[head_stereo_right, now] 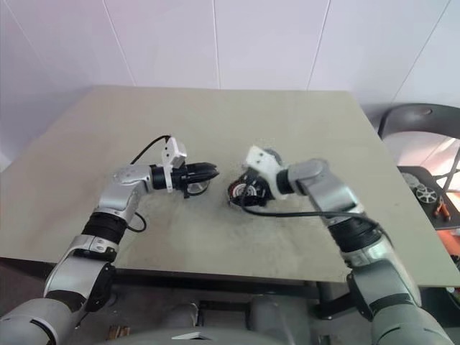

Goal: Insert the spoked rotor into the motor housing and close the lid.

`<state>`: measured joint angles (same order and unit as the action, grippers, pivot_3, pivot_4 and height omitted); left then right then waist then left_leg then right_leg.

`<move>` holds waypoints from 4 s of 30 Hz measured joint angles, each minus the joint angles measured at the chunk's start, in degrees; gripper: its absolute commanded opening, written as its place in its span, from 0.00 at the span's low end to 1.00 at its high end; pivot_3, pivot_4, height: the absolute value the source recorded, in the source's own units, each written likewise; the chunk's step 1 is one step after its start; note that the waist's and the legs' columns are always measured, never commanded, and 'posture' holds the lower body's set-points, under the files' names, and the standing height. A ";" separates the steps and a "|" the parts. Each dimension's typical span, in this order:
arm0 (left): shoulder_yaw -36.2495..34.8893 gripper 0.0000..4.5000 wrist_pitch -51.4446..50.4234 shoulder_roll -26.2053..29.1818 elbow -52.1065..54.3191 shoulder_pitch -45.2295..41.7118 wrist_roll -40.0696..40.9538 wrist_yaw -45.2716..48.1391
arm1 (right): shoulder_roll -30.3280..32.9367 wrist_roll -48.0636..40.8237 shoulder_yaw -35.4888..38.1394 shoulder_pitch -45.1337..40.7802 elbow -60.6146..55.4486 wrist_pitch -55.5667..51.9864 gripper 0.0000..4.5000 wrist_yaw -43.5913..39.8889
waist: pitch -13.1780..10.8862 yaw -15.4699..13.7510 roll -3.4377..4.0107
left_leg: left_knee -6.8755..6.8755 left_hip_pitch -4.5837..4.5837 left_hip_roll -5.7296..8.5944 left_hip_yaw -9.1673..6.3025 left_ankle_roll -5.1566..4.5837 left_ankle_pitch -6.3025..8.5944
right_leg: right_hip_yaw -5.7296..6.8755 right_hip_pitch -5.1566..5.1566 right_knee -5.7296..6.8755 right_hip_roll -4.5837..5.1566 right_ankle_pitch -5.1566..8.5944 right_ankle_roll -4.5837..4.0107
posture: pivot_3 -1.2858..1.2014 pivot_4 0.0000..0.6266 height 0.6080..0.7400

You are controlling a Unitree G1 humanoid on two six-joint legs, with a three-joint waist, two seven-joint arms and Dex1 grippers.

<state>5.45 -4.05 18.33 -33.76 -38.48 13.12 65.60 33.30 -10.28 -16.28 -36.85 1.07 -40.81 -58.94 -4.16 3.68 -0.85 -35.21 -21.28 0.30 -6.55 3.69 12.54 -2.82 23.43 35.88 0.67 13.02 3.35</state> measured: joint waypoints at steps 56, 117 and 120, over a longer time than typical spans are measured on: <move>2.19 0.31 15.36 -14.19 -33.81 -13.75 -12.61 -0.37 | 3.17 -9.36 13.39 12.94 -12.78 -6.27 0.94 14.15 | 0.00 -1.23 0.00 | -0.03 -0.02 0.03 0.02 0.00 0.00 | -0.03 -0.02 -0.03 0.00 0.00 0.01 | 0.52 0.00 1.00; -20.87 0.05 -2.60 3.12 14.74 8.45 9.93 -27.13 | -7.64 -2.33 4.53 8.79 5.88 1.73 0.04 13.69 | 0.02 -1.01 -0.01 | -0.06 0.37 0.00 0.10 0.00 -0.01 | -0.11 -0.32 0.16 -0.02 0.00 -0.01 | 0.52 0.00 1.00; -20.84 0.05 -2.60 3.36 14.74 8.58 9.92 -27.12 | -7.18 -3.58 4.20 9.21 4.22 -0.35 0.04 11.63 | 0.02 -1.07 -0.01 | -0.06 0.37 0.00 0.10 0.00 -0.01 | -0.10 -0.31 0.16 -0.01 0.01 -0.01 | 0.52 0.00 1.00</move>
<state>-15.39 -6.65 21.69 -19.02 -29.90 23.04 38.48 26.12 -13.85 -12.08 -27.64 5.29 -41.16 -47.31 -4.14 2.61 -0.86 -35.27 -20.91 0.30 -6.45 3.69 12.53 -2.93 23.12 36.03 0.66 13.03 3.34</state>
